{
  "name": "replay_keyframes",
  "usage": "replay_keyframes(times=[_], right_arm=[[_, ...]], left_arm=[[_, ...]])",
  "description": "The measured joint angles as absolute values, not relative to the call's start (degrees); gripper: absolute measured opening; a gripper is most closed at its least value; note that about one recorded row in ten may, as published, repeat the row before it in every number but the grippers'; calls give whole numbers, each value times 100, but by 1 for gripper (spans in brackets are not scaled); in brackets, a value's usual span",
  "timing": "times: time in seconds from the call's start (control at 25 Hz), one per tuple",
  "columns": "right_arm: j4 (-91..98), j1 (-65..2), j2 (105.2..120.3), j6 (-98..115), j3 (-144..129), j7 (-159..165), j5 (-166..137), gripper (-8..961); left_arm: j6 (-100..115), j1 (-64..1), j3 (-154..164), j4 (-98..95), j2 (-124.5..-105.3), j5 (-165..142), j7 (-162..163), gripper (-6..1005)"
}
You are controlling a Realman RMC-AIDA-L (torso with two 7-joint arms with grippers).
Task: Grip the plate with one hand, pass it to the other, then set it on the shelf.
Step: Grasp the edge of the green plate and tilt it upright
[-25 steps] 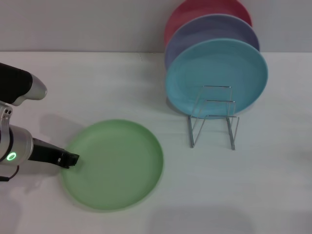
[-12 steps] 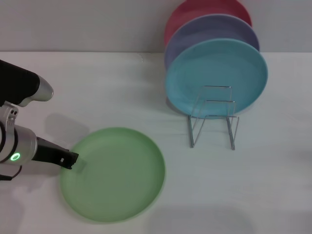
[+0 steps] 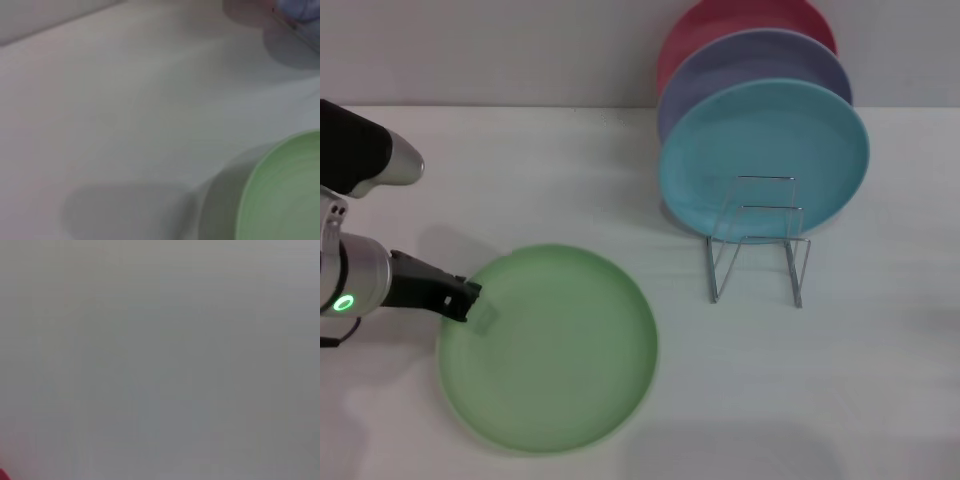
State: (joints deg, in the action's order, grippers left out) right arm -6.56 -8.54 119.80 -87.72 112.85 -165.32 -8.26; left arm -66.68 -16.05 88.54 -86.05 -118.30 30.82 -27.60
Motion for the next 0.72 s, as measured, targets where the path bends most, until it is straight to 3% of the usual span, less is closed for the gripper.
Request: replay_keyframes(times=[0.36,0.72], right_arm=[[-657,-856,11988,-8984,11264,-16532,-826,832],[-638,-863,11988,-9673,11214,-16525,-826,832]], left_arm=[[-6665,-1468,8807,-9368,-11816,3092,-2777,34],[-6435,-1244,8807,-10088,-11821,3087,-2824,35]])
